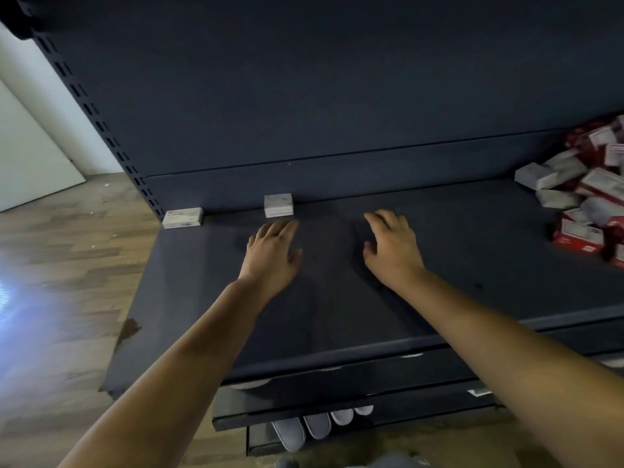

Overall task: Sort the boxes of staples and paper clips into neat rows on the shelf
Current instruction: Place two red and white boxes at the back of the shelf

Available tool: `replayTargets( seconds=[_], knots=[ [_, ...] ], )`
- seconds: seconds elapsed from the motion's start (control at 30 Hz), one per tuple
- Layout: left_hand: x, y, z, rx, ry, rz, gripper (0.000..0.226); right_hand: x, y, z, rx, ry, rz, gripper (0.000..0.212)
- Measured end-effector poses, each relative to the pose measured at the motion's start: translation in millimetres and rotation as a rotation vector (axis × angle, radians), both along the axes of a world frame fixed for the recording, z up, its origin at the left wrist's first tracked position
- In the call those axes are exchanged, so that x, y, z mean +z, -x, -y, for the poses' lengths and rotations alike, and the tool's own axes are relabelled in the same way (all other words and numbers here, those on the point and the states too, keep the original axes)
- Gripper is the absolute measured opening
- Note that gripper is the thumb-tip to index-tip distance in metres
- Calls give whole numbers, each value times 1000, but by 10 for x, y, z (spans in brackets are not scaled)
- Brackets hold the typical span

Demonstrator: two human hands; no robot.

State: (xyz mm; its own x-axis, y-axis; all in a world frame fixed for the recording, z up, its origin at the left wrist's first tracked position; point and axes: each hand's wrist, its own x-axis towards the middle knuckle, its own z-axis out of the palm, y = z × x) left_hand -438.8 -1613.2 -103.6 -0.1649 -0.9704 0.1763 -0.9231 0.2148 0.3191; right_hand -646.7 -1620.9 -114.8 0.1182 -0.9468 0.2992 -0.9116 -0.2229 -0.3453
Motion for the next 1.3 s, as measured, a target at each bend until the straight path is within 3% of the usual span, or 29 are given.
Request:
replayTargets(
  seconds=[0.23, 0.57, 0.73, 0.9, 1.13, 1.3],
  knots=[
    [-6, 1103, -78, -227, 24, -155, 45, 20, 1150, -388, -111, 45, 178, 44],
    [-110, 2619, -30, -409, -33, -218, 45, -14, 2665, -611, -262, 137, 149, 35],
    [-182, 3222, 63, -433, -160, -246, 50, 23, 3215, -725, -506, -18, 131, 49],
    [-62, 3678, 191, -476, -280, -236, 63, -41, 3522, -772, -565, -216, 163, 55],
    [78, 4104, 326, -504, -372, -285, 74, -100, 3651, -720, -499, -198, 248, 54],
    [53, 4137, 387, -474, -326, -313, 74, -117, 3727, -731, -465, -152, 334, 56]
  ],
)
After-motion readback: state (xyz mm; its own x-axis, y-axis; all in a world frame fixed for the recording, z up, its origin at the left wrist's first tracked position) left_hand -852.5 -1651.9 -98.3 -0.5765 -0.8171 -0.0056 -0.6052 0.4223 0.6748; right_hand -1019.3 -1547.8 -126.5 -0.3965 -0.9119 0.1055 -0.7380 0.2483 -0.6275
